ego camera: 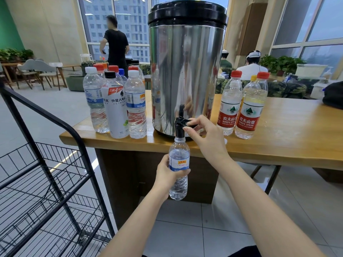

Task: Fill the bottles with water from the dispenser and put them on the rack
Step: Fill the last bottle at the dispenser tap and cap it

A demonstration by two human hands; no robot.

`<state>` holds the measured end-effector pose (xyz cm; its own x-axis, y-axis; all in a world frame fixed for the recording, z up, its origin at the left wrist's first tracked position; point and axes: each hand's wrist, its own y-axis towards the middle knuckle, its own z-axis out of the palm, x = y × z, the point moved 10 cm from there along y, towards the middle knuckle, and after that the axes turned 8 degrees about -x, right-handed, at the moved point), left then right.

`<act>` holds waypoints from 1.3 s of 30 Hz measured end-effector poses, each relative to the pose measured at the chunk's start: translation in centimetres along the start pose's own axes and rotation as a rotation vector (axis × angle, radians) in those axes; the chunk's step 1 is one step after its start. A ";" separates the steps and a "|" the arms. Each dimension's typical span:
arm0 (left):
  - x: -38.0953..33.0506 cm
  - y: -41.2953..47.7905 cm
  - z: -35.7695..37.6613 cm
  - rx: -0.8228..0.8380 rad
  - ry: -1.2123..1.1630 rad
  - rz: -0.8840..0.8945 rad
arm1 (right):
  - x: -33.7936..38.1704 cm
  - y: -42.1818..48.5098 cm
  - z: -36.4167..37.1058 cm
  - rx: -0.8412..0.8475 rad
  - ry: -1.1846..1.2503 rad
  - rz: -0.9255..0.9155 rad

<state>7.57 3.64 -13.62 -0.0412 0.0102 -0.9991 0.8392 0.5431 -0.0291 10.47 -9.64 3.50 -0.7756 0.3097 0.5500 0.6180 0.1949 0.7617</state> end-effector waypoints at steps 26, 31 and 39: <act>0.4 0.2 0.0 -0.008 0.016 -0.002 | 0.1 0.0 0.0 0.004 -0.004 -0.008; 0.3 0.1 0.0 0.002 0.007 0.004 | 0.1 0.0 0.0 0.006 -0.004 -0.010; 0.4 0.2 0.0 -0.007 0.013 0.006 | 0.1 -0.1 0.0 0.007 0.003 -0.009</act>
<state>7.71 3.76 -14.00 -0.0428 0.0243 -0.9988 0.8359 0.5485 -0.0225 10.34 -9.67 3.52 -0.7814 0.3047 0.5445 0.6120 0.2044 0.7640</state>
